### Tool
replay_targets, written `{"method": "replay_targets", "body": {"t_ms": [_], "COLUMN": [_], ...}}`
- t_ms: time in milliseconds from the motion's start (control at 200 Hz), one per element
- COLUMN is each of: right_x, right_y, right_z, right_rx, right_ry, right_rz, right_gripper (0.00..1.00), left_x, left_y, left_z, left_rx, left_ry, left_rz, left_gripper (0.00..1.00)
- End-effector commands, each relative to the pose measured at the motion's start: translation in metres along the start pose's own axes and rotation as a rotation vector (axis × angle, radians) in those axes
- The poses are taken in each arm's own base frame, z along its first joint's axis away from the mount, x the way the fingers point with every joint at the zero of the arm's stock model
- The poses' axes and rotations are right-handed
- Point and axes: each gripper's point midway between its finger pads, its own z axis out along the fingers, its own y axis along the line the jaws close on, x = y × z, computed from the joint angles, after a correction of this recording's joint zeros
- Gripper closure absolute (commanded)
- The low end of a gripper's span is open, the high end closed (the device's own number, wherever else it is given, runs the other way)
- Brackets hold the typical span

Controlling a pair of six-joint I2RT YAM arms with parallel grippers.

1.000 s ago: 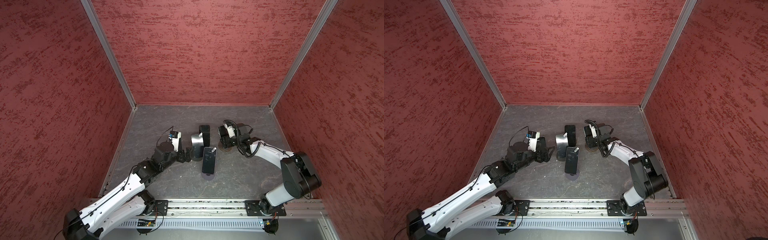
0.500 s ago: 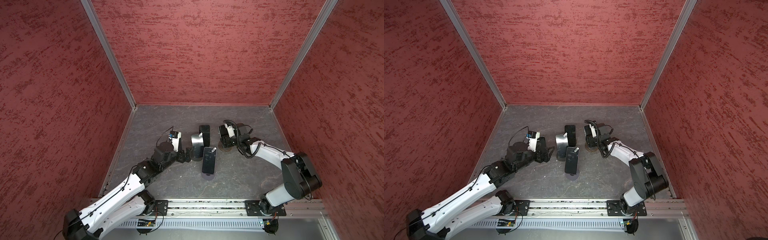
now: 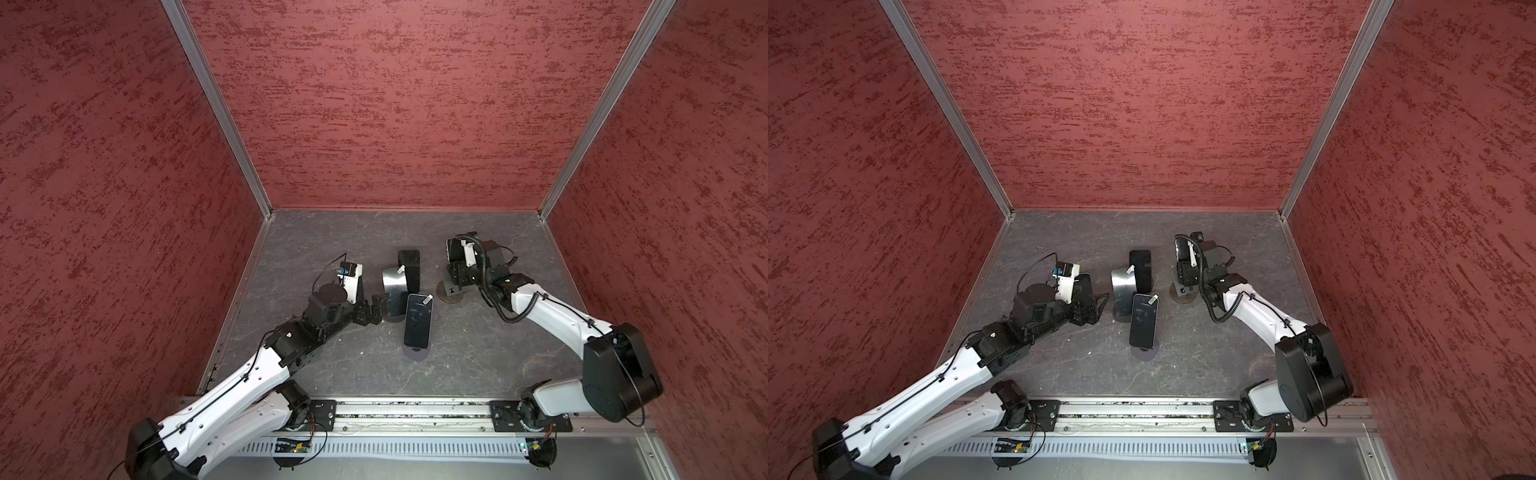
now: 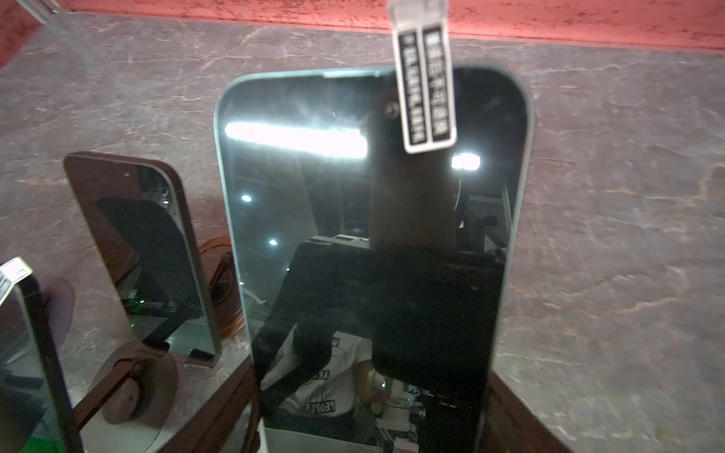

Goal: Remove the phone from the phone stand
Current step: 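Grasp the teal-edged phone on the farthest stand with the right gripper and lift it, then lower the phone flat onto the table beside the stand and open the right gripper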

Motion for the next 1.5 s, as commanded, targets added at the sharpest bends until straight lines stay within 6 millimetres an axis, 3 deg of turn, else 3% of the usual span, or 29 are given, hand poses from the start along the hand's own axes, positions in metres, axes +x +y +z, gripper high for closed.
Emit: {"method": "replay_targets", "body": {"t_ms": [0, 261, 516, 651, 947, 1493], "right_x": [-0.028, -0.016, 0.023, 0.039, 0.069, 0.076], "right_y": [-0.011, -0.040, -0.083, -0.096, -0.097, -0.096], "right_z": [-0.016, -0.019, -0.007, 0.000, 0.029, 0.069], "right_rx": [0.077, 0.174, 0.251, 0.265, 0.218, 0.173], "right_ry": [-0.066, -0.024, 0.086, 0.123, 0.210, 0.300], "right_rz": [0.035, 0.080, 0.207, 0.238, 0.219, 0.179], "right_gripper": [0.42, 0.43, 0.43, 0.43, 0.40, 0.36], "left_x": [-0.002, -0.001, -0.005, -0.003, -0.002, -0.003], "left_y": [0.000, -0.002, -0.007, -0.007, -0.007, -0.007], "left_z": [0.000, 0.002, 0.003, 0.004, 0.004, 0.003], "left_rx": [0.007, 0.021, 0.044, 0.048, 0.052, 0.049], "left_ry": [-0.018, -0.019, -0.014, -0.009, -0.004, -0.010], "left_rz": [0.021, 0.021, 0.026, 0.018, 0.008, -0.002], "left_gripper": [0.01, 0.00, 0.00, 0.01, 0.01, 0.01]}}
